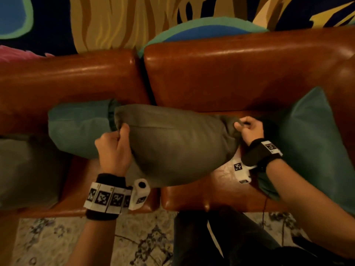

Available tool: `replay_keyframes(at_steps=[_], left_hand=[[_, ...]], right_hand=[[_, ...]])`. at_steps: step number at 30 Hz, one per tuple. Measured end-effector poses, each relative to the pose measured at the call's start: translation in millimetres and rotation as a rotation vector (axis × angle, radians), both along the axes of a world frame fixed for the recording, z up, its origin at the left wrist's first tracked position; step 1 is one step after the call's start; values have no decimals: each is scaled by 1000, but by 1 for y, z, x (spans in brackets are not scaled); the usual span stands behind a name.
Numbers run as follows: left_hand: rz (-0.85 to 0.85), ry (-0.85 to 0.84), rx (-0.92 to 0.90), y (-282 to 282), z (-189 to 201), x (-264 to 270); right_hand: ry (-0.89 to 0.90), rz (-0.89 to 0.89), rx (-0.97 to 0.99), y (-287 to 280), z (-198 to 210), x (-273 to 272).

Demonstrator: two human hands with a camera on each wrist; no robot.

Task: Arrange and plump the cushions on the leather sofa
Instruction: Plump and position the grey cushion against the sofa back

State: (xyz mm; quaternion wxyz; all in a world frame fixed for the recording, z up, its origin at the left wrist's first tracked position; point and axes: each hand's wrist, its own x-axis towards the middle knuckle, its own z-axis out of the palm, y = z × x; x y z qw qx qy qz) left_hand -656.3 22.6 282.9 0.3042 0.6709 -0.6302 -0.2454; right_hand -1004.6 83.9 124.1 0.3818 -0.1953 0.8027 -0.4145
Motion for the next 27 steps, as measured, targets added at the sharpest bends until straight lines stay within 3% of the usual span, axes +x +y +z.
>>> replay_keyframes(at_steps=[4, 8, 11, 13, 15, 17, 20, 23, 27], left_hand=[[80, 23, 115, -13, -10, 13], [85, 138, 196, -46, -46, -5], [124, 245, 328, -76, -94, -26], [0, 437, 498, -73, -115, -48], [-131, 589, 779, -58, -137, -68], [-195, 567, 923, -37, -163, -78], [-169, 378, 930, -25, -200, -88], [3, 276, 863, -30, -199, -103], [204, 240, 730, -39, -193, -119]], right_hand=[[246, 50, -46, -8, 65, -45], [394, 26, -68, -22, 93, -72], [317, -32, -88, -34, 79, -74], [138, -45, -68, -29, 52, -70], [-72, 25, 44, -19, 26, -55], [-160, 170, 159, -8, 7, -32], [-164, 284, 299, 6, -19, -2], [-181, 255, 373, 3, -35, 17], [-113, 186, 335, -16, -21, 38]])
